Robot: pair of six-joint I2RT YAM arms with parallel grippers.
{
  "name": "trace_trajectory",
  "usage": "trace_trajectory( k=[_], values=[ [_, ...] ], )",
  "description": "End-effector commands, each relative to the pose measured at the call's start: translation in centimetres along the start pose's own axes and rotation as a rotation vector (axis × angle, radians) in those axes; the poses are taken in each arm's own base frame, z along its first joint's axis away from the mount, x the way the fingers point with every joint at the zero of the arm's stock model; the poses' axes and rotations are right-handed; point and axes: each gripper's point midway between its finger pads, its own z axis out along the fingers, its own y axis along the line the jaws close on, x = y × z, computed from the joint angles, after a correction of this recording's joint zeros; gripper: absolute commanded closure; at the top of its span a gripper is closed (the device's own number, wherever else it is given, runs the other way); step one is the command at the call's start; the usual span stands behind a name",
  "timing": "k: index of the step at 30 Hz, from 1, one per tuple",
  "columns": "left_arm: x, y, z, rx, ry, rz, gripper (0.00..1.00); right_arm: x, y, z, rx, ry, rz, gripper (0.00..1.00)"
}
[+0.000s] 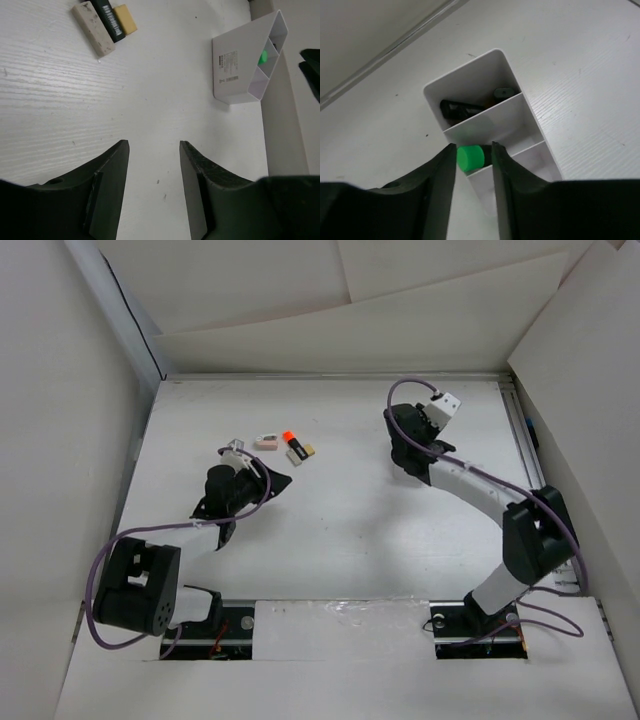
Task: Sort the stationery into containers
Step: Place the pen in the storage box, then pick up the pen from the center of the board.
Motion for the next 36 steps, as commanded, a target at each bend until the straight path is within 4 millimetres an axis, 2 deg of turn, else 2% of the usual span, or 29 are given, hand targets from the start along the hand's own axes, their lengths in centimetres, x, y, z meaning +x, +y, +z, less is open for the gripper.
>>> trace_trajectory(
  k=[1, 2, 3, 4, 6, 7, 8, 9, 10, 11, 13, 15, 17, 18, 19, 20, 21, 23, 25, 32, 36],
  values=[
    [-2.4, -0.2, 0.8, -0.037, -0.067, 0.052, 0.61, -2.8, 2.1, -3.5, -0.152, 0.015, 0.095, 0.63],
    [-2.3, 0.4, 0.8, -0.069, -0.058, 0.057, 0.62, -2.9, 2.3, -4.5, -0.202, 0.031, 0.093, 0.79],
    [-2.1, 1.0, 0.8, -0.094, -0.052, 0.050, 0.65, -3.0, 2.7, -5.0, -0.242, 0.040, 0.101, 0.87],
    [-2.7, 1.2, 0.9, -0.115, -0.074, 0.060, 0.67, -2.3, 3.6, -6.2, -0.309, 0.073, 0.088, 0.93],
    [-2.7, 1.2, 1.2, -0.155, -0.073, 0.064, 0.68, -1.7, 3.5, -7.4, -0.362, 0.094, 0.069, 1.00],
    [-3.3, 0.7, 1.8, -0.188, -0.097, 0.078, 0.68, -1.8, 3.9, -7.9, -0.392, 0.109, 0.074, 1.00],
    [-3.5, 0.4, 2.0, -0.211, -0.104, 0.109, 0.68, -0.8, 4.1, -8.4, -0.418, 0.134, 0.049, 1.00],
    [-2.8, 1.0, 2.2, -0.270, -0.077, 0.112, 0.68, -0.5, 4.3, -9.1, -0.448, 0.151, 0.047, 1.00],
    [-2.7, 1.3, 2.5, -0.311, -0.072, 0.132, 0.68, -0.7, 4.6, -9.6, -0.472, 0.160, 0.053, 0.99],
    [-3.8, 0.4, 3.1, -0.341, -0.115, 0.154, 0.68, -0.2, 5.2, -10.3, -0.508, 0.184, 0.046, 0.97],
    [-4.1, 0.8, 3.5, -0.400, -0.113, 0.161, 0.68, -0.2, 5.2, -11.4, -0.536, 0.205, 0.037, 0.93],
    [-5.7, 1.2, 4.6, -0.464, -0.141, 0.180, 0.68, 0.4, 5.9, -12.9, -0.596, 0.244, 0.025, 0.90],
    [-5.6, 3.0, 5.4, -0.552, -0.119, 0.200, 0.68, 0.7, 6.1, -13.8, -0.631, 0.266, 0.010, 0.81],
    [-7.0, 2.8, 5.9, -0.578, -0.152, 0.214, 0.68, 1.2, 6.0, -14.0, -0.643, 0.286, -0.012, 0.77],
    [-6.9, 3.3, 6.3, -0.603, -0.143, 0.218, 0.68, 1.3, 5.9, -14.0, -0.638, 0.291, -0.018, 0.72],
    [-6.8, 3.5, 6.8, -0.615, -0.130, 0.219, 0.68, 1.4, 5.7, -14.3, -0.648, 0.298, -0.033, 0.63],
    [-7.0, 4.0, 7.9, -0.640, -0.118, 0.232, 0.68, 1.4, 5.7, -14.3, -0.648, 0.299, -0.033, 0.59],
    [-6.6, 4.7, 8.7, -0.666, -0.089, 0.235, 0.69, 1.6, 5.3, -14.5, -0.652, 0.306, -0.050, 0.53],
    [-6.5, 5.4, 9.4, -0.686, -0.084, 0.239, 0.69, 1.7, 5.1, -14.7, -0.660, 0.311, -0.050, 0.52],
    [-8.1, 4.2, 10.2, -0.667, -0.136, 0.229, 0.70, 2.6, 4.9, -14.5, -0.704, 0.348, -0.039, 0.52],
    [-7.7, 4.2, 11.3, -0.650, -0.110, 0.224, 0.68, 2.8, 5.1, -14.8, -0.719, 0.361, -0.040, 0.52]
  ],
)
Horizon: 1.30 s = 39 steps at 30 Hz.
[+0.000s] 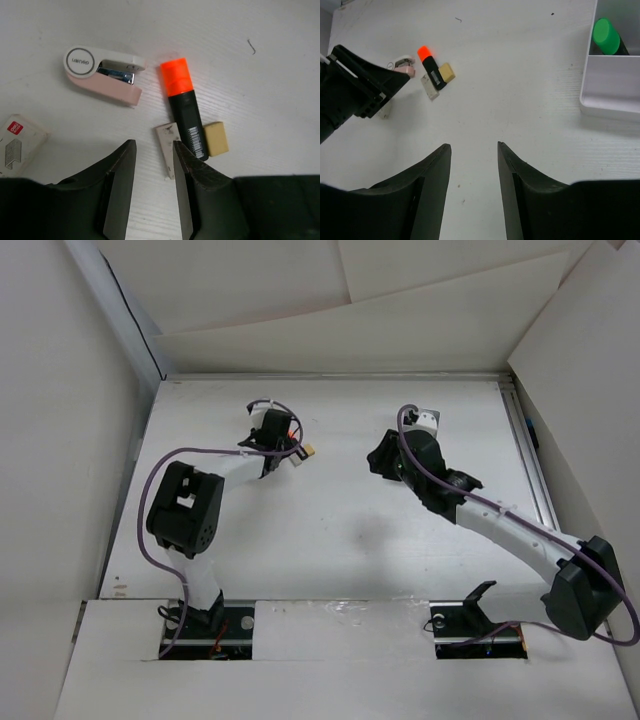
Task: Sort the stationery into containers
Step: Pick up the pen from the center of the board.
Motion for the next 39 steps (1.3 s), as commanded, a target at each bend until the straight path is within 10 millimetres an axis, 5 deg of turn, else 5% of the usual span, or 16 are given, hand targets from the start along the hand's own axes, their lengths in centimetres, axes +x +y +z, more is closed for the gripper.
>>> trace_trajectory(
  k=[1, 18, 39],
  values=[
    [-1.8, -1.4, 0.4, 0.021, -0.036, -0.007, 0.68, -1.4, 1.5, -0.9, -0.077, -0.029, 0.009, 0.52],
    [-1.1, -4.4, 3.4, 0.009, -0.013, 0.060, 0.64, -1.4, 2.0, -1.1, -0.116, -0.020, 0.016, 0.51],
    [0.8, -3.0, 5.9, -0.112, 0.008, 0.143, 0.67, -1.8, 1.5, -1.1, -0.108, -0.035, 0.026, 0.49]
  ],
)
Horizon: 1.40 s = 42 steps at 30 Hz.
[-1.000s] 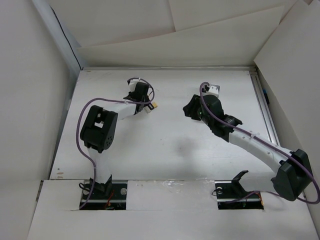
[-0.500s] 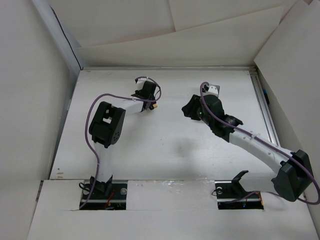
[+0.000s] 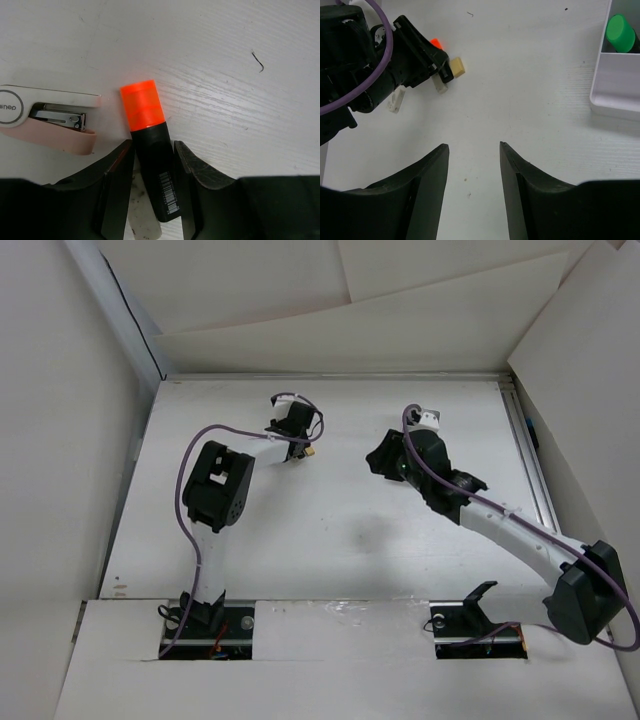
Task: Sort the stationery into containers
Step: Pick up the pen from the center of the board.
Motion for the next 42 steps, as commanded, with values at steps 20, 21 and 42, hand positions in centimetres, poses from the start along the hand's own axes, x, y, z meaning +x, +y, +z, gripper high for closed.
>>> trace_trajectory(
  k=[20, 21, 42],
  values=[
    [-6.7, -3.6, -11.3, 0.384, -0.158, -0.108, 0.94, -2.2, -0.2, -0.3, -0.066, -0.050, 0.039, 0.39],
    [-7.1, -3.9, -12.0, 0.419, -0.174, -0.116, 0.94, -2.3, -0.3, -0.3, -0.066, -0.049, 0.042, 0.39],
    [1.6, -5.5, -25.6, 1.171, -0.136, 0.073, 0.94, -1.9, 6.3, -1.4, -0.451, 0.127, 0.026, 0.21]
  ],
)
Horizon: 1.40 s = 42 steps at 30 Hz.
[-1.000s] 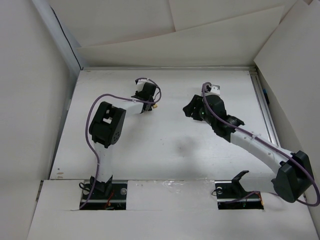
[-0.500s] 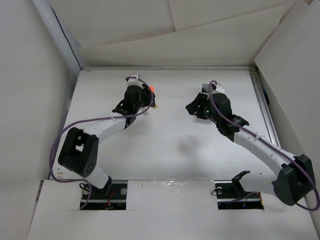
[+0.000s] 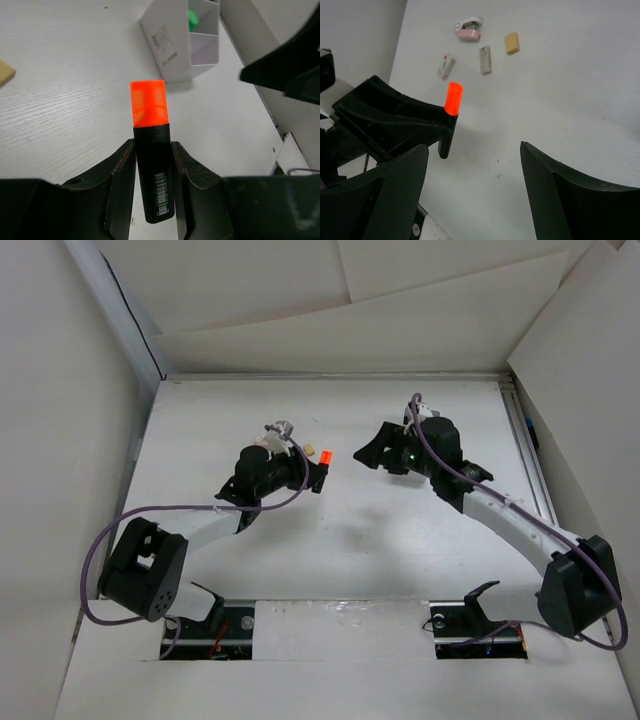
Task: Sort the stationery into containers
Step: Pick up the pen from the center of the board.
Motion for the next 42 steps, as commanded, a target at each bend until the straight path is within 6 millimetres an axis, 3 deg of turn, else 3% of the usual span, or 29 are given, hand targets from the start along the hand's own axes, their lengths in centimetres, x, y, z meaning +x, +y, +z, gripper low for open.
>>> trace_trajectory(
  k=[1, 11, 16, 24, 28, 35, 38, 42],
  values=[
    [-2.6, -5.2, -1.3, 0.229, -0.094, 0.119, 0.94, -1.3, 4.7, 0.1, -0.199, -0.004, -0.031, 0.20],
    [-0.7, -7.1, -2.5, 0.378, -0.049, 0.120, 0.94, 0.0, 7.6, 1.3, -0.331, 0.091, -0.024, 0.20],
    [-1.1, -8.0, -3.4, 0.405, -0.069, 0.130, 0.94, 0.7, 6.8, 2.2, -0.312, 0.114, -0.013, 0.21],
    [-0.7, -8.8, -4.3, 0.454, -0.063, 0.139, 0.92, 1.1, 7.2, 3.1, -0.330, 0.137, -0.007, 0.28],
    [-1.0, -8.9, -4.4, 0.452, -0.074, 0.138, 0.92, 1.1, 7.5, 3.0, -0.343, 0.137, -0.002, 0.34],
    [-0.8, -8.9, -4.3, 0.458, -0.064, 0.134, 0.92, 1.3, 7.9, 3.0, -0.373, 0.149, 0.013, 0.55],
    [-1.2, -9.5, -4.5, 0.482, -0.079, 0.137, 0.92, 1.7, 8.3, 3.1, -0.394, 0.154, 0.022, 0.58],
    [-0.8, -9.1, -4.3, 0.471, -0.063, 0.125, 0.92, 2.5, 7.8, 3.5, -0.395, 0.181, 0.028, 0.76]
  ],
)
